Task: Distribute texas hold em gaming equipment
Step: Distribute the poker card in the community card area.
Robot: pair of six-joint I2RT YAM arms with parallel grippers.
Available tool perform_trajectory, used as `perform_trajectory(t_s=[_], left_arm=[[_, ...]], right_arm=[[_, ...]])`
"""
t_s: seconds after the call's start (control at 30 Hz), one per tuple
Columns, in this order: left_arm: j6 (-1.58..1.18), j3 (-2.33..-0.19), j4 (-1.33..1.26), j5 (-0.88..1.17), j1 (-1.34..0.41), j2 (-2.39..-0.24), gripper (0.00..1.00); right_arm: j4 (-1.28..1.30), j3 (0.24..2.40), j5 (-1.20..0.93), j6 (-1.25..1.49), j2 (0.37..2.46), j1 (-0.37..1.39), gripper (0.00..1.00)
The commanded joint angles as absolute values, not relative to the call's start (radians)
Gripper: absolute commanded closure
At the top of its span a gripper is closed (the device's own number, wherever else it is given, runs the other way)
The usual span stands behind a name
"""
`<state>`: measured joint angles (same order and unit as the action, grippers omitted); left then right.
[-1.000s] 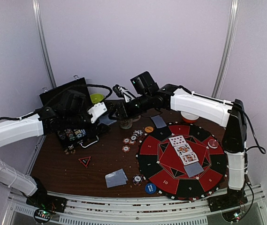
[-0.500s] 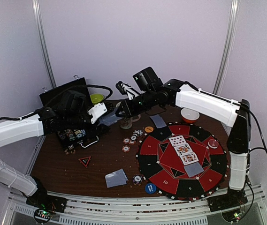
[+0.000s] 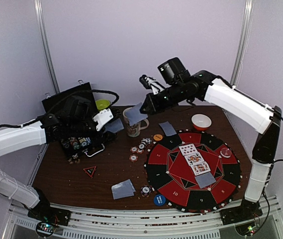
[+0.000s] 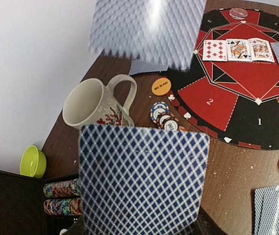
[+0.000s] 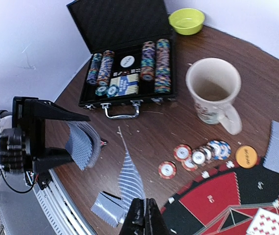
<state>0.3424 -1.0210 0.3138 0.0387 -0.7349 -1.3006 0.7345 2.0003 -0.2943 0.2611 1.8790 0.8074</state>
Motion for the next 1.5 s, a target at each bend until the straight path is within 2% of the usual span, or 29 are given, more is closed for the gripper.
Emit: perform_trajectory(t_s=[0.0,0.2,0.37,0.6,0.87,1.47], left_arm=[[0.347,-1.026,0.261,0.042,-0.738,-1.281,0.49],[0.345,-1.03,0.261,0.047,-0.739,-1.287,0.49],[0.342,-1.032,0.261,0.054,-0.739,-1.282,0.49],[0.34,-1.033,0.261,0.057,-0.738,-1.28,0.49],[0.339,-1.034,0.261,0.056,-0.738,-1.279,0.49],[0.343,-1.03,0.261,0.052,-0.738,-1.284,0.49]], right_arm=[[0.931,1.874,-0.238,0.293,1.673,0.697,1.0],[1.069,1.482,-0.313,0.381,1.44,0.581,1.0],[1.123,1.129,-0.426,0.466,1.286,0.568,1.0],[1.072,0.781,-0.446,0.533,1.207,0.568,1.0],[0.984,0.683,-0.412,0.557,1.207,0.568,1.0],[1.052,0.76,-0.209,0.618,1.29,0.557,1.0]])
